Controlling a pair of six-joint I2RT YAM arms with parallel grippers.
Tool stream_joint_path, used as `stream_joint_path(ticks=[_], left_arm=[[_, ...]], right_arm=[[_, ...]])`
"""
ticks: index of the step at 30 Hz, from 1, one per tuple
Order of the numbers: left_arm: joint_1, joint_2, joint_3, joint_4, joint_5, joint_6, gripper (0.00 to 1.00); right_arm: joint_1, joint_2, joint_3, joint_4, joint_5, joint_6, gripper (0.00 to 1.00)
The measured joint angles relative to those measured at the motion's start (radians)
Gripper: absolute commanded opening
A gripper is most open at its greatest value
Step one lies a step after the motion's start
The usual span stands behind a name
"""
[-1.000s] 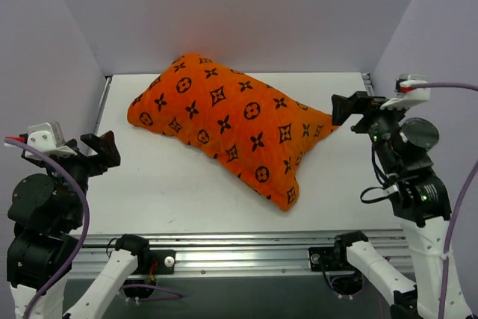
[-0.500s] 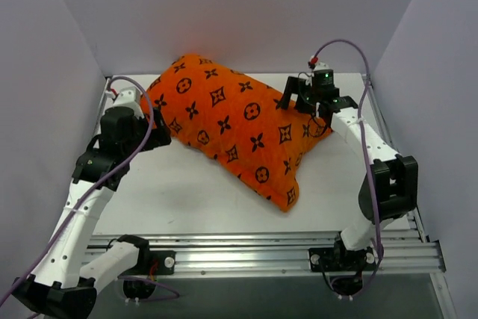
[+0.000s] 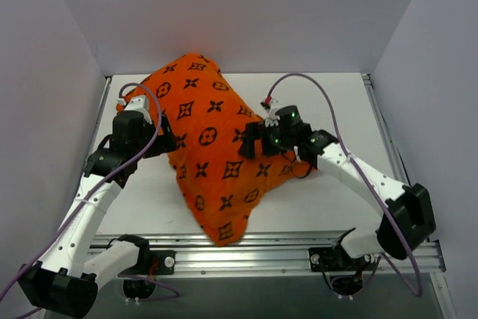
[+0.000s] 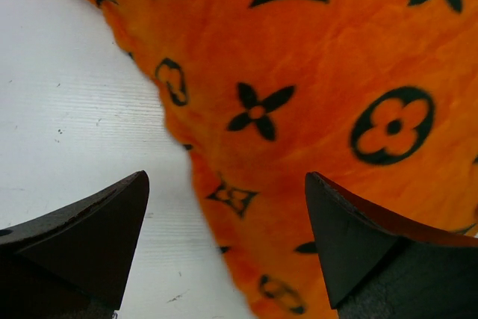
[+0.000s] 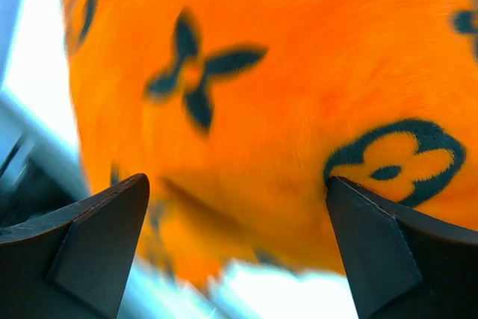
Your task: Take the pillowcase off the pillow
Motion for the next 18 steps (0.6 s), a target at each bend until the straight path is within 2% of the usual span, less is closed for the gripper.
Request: stream_joint_path(ticks=[3,6,12,18], left_arm=[[0.0,0.023,0.001,0.013,0.006,0.0,0.94],[0.0,0.059,0.002,0.027,0.015,-0.001,0.94],[0.001,0.102,0.026,0.039,0.019,0.001,0.94],[0.022,0.131,0.07,0.047,0.017,0.019,0.94]], right_arm=[[0.122,-0.111,-0.069,-0.04,-0.05,0.059,1.0],[0.137,-0.166,-0.092,-0.086,-0.066,0.093,1.0],[0.077,-0.151,0.027,-0.134,-0.049,0.085,1.0],[-0.072,-0.024,0.09,0.03,-0.082,0.115,1.0]])
